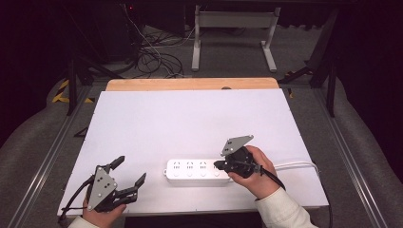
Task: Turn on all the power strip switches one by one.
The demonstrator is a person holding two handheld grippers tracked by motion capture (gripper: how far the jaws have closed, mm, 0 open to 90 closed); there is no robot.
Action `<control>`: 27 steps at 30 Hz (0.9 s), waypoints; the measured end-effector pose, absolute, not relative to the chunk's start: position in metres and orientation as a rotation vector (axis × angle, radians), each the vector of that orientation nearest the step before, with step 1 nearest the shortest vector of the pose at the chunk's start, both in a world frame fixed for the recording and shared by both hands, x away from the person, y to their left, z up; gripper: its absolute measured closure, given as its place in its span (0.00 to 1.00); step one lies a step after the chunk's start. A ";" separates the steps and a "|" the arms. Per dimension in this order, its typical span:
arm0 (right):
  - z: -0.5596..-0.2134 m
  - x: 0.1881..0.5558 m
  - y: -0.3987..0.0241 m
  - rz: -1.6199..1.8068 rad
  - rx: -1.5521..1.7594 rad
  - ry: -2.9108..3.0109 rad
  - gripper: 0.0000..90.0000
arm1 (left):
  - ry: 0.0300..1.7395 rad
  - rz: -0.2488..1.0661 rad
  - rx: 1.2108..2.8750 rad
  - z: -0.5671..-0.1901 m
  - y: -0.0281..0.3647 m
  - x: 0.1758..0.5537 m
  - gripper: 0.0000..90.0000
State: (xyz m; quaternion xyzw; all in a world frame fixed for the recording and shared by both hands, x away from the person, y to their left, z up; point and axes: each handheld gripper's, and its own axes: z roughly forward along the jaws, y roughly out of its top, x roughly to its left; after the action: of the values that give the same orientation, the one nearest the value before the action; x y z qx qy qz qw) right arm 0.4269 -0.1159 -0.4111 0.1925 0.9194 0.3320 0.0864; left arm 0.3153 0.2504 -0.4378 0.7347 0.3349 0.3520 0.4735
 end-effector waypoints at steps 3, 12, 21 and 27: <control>-0.416 0.428 -0.113 0.983 0.575 2.761 1.00 | 0.819 0.861 1.798 -0.438 0.250 0.315 0.21; -0.427 0.432 -0.110 0.945 0.575 2.808 1.00 | 0.818 0.861 1.799 -0.438 0.250 0.315 0.21; -0.435 0.433 -0.107 0.910 0.579 2.824 1.00 | 0.822 0.864 1.801 -0.438 0.250 0.316 0.21; -0.440 0.433 -0.107 0.897 0.580 2.827 1.00 | 0.823 0.864 1.800 -0.438 0.250 0.316 0.21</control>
State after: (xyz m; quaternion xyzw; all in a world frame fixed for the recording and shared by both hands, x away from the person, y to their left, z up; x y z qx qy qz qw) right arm 0.4331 -0.1066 -0.4397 0.1916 0.9338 0.2963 0.0597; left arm 0.3155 0.2504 -0.4379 0.7351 0.3359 0.3527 0.4716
